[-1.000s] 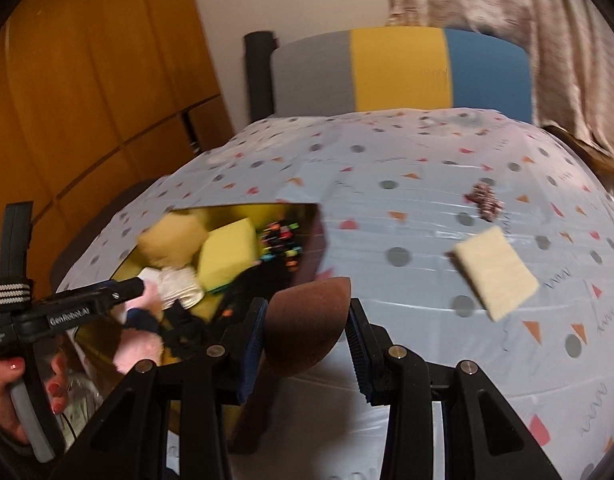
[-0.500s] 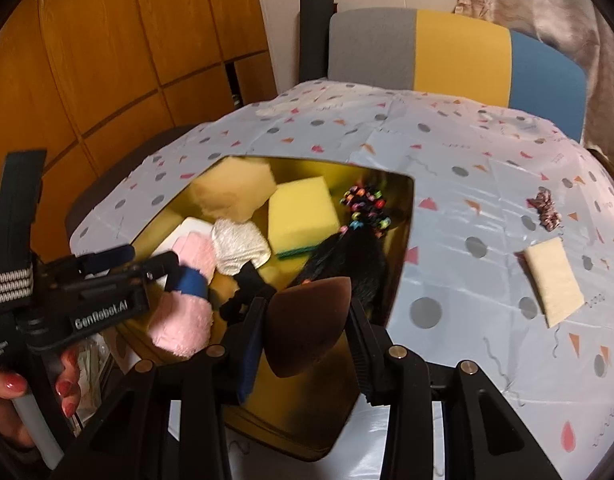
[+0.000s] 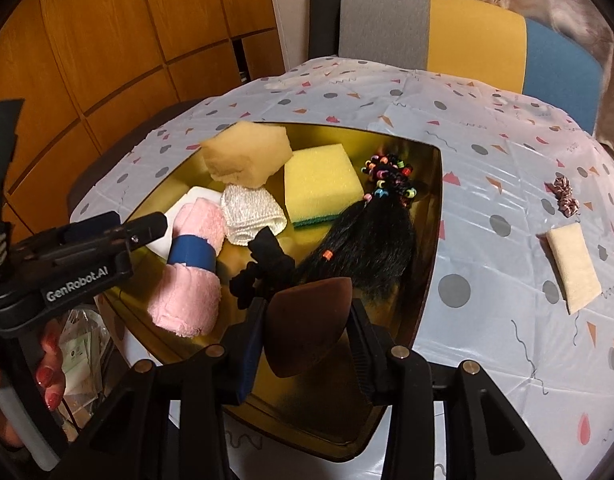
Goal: Organize rigid objects
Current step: 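Lower the brown makeup sponge into the gold tray and open the right tool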
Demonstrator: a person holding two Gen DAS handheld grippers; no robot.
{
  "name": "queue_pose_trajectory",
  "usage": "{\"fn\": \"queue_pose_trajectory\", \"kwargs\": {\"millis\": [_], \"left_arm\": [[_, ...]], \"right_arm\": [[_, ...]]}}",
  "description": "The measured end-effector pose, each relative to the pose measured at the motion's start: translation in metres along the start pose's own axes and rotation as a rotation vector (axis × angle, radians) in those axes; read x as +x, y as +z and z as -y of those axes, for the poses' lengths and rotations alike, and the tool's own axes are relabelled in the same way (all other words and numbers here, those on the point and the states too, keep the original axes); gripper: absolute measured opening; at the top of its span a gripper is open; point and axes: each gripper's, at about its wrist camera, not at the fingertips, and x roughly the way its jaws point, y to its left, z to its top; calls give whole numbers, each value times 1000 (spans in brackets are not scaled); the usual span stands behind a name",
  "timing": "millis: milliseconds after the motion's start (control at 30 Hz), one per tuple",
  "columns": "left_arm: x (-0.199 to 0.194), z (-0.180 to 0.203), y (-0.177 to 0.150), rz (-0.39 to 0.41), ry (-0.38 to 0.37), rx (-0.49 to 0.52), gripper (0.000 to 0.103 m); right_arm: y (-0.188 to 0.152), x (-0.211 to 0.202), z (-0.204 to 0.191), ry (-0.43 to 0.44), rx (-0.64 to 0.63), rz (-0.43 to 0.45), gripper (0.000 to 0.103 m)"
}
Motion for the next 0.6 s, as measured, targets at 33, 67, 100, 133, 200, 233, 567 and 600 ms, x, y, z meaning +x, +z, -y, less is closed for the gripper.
{"fn": "queue_pose_trajectory", "kwargs": {"millis": [33, 67, 100, 133, 200, 233, 567, 600], "left_arm": [[-1, 1, 0, 2, -3, 4, 64], [-1, 1, 0, 3, -2, 6, 64], [-2, 2, 0, 4, 0, 8, 64], [-3, 3, 0, 5, -1, 9, 64], [-3, 3, 0, 4, -1, 10, 64], [-3, 3, 0, 5, 0, 8, 64], [-1, 6, 0, -16, -35, 3, 64], [0, 8, 1, -23, -39, 6, 64]], "right_arm": [[-1, 1, 0, 1, 0, -4, 42], [-1, 2, 0, 4, 3, -6, 42], [-2, 4, 1, 8, 11, -10, 43], [-2, 4, 2, 14, 17, -11, 44], [-2, 2, 5, 35, 35, -2, 57], [-2, 0, 6, 43, 44, 10, 63], [6, -37, 33, 5, 98, 148, 77], [6, -37, 38, -7, 109, 146, 77]]}}
